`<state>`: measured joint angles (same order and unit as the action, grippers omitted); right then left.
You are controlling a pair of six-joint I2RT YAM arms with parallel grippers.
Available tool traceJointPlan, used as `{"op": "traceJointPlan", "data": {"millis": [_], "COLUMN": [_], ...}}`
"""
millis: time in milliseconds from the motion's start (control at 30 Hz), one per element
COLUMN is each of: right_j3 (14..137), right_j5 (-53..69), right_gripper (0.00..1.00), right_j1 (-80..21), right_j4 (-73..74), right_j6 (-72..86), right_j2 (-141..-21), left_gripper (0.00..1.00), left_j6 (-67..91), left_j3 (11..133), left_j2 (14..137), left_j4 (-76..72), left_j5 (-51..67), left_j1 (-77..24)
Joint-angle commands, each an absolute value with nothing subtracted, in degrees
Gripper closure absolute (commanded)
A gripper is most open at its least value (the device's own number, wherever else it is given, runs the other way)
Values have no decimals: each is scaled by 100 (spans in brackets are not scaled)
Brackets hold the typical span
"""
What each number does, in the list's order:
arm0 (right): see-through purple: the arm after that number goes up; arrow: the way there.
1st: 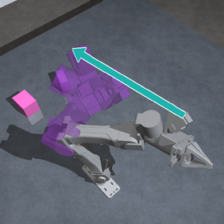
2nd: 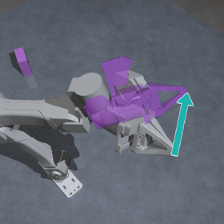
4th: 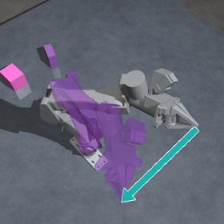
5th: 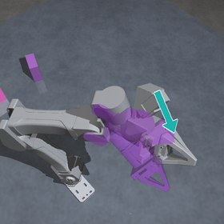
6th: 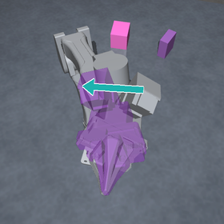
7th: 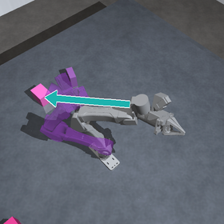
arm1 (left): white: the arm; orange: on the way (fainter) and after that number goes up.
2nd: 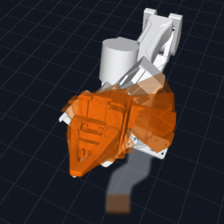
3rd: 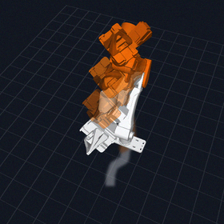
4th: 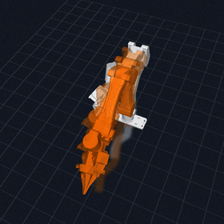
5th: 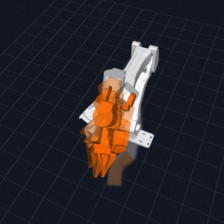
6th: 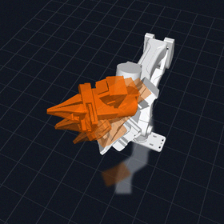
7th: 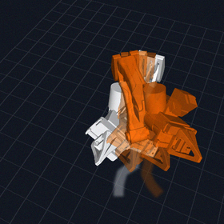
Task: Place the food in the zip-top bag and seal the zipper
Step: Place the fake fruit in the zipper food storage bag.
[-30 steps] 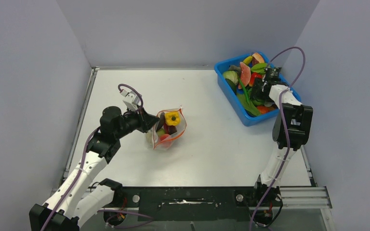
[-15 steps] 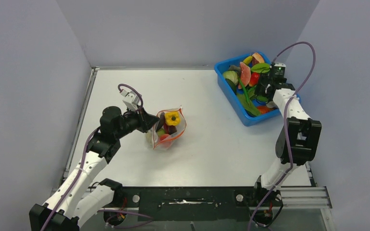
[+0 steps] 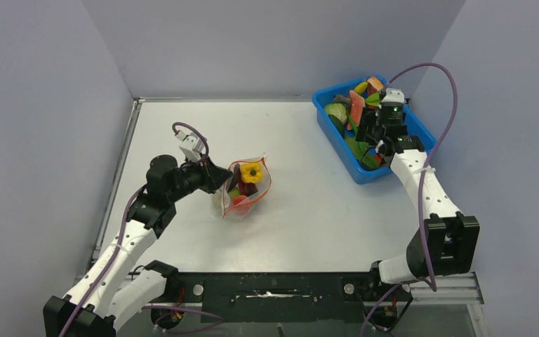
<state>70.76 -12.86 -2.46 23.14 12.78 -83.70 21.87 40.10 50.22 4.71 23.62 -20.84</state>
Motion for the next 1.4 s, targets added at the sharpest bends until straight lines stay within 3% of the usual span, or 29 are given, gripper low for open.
{"op": "traceJointPlan", "data": {"millis": [0, 400, 700, 1167, 1367], "right_j3": [6941, 6018, 5690, 5628, 5932], "right_j5": [-1181, 107, 745, -692, -1080], "right_gripper": [50, 50, 50, 50, 47], "right_j1": [-543, -1624, -2847, -5218, -5673], "right_j4": [2171, 1601, 577, -602, -370], "right_j6": [1273, 1110, 1742, 2170, 1811], "right_j2": [-7701, -6266, -6063, -6717, -7280], "left_gripper": [100, 100, 100, 100, 100], "left_j6": [2251, 2478, 2567, 2706, 2720], "left_j3": [4047, 4124, 4111, 4143, 4165], "left_j2": [5043, 4967, 4933, 5032, 5020], "left_j4": [36, 16, -83, -145, -134], "left_j5": [2434, 2464, 2399, 2465, 2505], "left_j1": [-2070, -2083, -2083, -2084, -2088]}}
